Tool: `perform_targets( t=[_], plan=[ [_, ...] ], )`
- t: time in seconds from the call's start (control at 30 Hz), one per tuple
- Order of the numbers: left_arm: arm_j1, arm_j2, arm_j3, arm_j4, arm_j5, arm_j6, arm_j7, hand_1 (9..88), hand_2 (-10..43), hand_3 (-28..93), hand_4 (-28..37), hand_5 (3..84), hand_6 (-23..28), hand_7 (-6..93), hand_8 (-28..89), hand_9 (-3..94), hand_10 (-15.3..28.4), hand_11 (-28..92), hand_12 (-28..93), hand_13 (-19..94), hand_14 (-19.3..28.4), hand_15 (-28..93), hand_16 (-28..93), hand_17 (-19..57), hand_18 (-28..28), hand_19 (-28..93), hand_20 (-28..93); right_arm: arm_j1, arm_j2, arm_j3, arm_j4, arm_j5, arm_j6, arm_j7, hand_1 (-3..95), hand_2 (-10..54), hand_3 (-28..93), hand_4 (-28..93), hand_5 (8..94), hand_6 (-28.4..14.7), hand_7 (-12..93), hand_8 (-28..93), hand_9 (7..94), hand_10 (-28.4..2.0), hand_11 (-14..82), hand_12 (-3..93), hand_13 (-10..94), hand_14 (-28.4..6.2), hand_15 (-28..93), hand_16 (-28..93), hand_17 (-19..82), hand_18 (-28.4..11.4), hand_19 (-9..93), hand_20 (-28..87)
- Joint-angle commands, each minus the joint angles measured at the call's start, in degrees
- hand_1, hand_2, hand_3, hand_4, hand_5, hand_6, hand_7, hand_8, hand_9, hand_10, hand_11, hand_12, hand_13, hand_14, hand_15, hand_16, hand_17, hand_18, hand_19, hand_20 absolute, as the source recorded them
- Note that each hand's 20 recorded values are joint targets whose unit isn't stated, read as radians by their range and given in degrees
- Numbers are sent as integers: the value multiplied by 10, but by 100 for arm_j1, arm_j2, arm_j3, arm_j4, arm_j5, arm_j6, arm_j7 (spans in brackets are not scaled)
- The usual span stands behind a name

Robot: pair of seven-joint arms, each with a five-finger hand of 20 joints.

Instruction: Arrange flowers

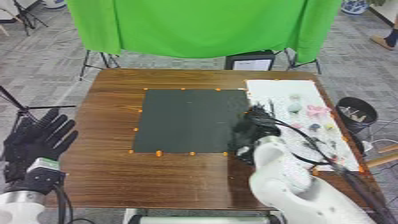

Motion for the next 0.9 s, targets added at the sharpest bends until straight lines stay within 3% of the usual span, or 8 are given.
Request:
perform_targets(
  t=[0.03, 0.13, 0.43, 0.5, 0.6, 0.67, 0.77, 0.9],
  plan=[
    [-110, 156, 231, 21, 21, 123, 143, 244, 121, 739, -283, 463, 106, 90, -65, 381, 168, 177, 117, 262, 167, 320, -68, -58, 163, 379, 89, 1340, -1370, -838, 808, 45, -148, -128, 561, -95, 772, -122, 722, 5, 535, 170, 937, -82, 140, 463, 879, -47, 362, 559, 540, -219, 883, 281],
    [-133, 210, 272, 40, -46, 145, 200, 249, 119, 742, -283, 464, 106, 90, -66, 381, 167, 177, 116, 261, 167, 320, -68, -57, 163, 379, 90, 1457, -1718, -1005, 1253, 208, -271, 24, 563, -95, 768, -128, 720, 4, 536, 170, 937, -83, 141, 464, 877, -50, 369, 557, 536, -221, 886, 279],
    [-182, 297, 354, 39, -92, 268, 48, 252, 118, 743, -283, 467, 106, 91, -67, 383, 166, 177, 115, 261, 166, 320, -68, -55, 161, 376, 90, 1533, -2471, -1249, 1874, 216, -391, 113, 561, -95, 770, -147, 716, 7, 540, 165, 937, -84, 146, 468, 871, -57, 385, 546, 527, -228, 892, 281],
    [-245, 328, 393, 52, -55, 302, -22, 252, 117, 744, -283, 466, 106, 91, -67, 383, 166, 178, 115, 261, 166, 321, -68, -55, 161, 376, 90, 1460, -2650, -1204, 1938, 295, -471, 196, 559, -95, 769, -158, 716, 7, 540, 164, 937, -83, 152, 471, 869, -62, 398, 534, 526, -229, 894, 282],
    [-385, 360, 488, 81, -33, 372, -154, 252, 117, 744, -283, 465, 106, 91, -67, 383, 166, 177, 115, 261, 166, 322, -68, -55, 161, 377, 91, 1236, -2913, -1147, 2010, 299, -475, 355, 557, -95, 769, -167, 718, 6, 536, 162, 937, -84, 156, 474, 868, -65, 411, 524, 524, -233, 900, 284],
    [-510, 387, 622, 128, -74, 336, -84, 252, 117, 744, -283, 466, 106, 91, -67, 383, 167, 178, 115, 261, 166, 322, -68, -55, 161, 378, 92, 1116, -3031, -1129, 2053, 161, -468, 282, 554, -95, 772, -166, 720, 5, 532, 163, 937, -84, 158, 476, 868, -66, 413, 522, 523, -235, 902, 284],
    [-631, 382, 749, 166, -26, 302, -145, 252, 118, 744, -283, 466, 105, 92, -67, 383, 166, 178, 115, 261, 166, 323, -68, -55, 161, 379, 92, 971, -3194, -1037, 2109, 111, -453, 278, 554, -95, 773, -169, 721, 4, 528, 165, 937, -84, 161, 479, 868, -67, 417, 520, 522, -236, 904, 284],
    [-739, 426, 898, 199, -64, 369, -76, 252, 117, 745, -283, 467, 106, 93, -67, 383, 166, 179, 116, 261, 166, 324, -69, -55, 160, 379, 92, 880, -3360, -1006, 2222, -67, -456, 234, 555, -95, 772, -173, 721, 3, 527, 167, 937, -84, 165, 481, 869, -69, 425, 513, 522, -237, 909, 283]
  ],
)
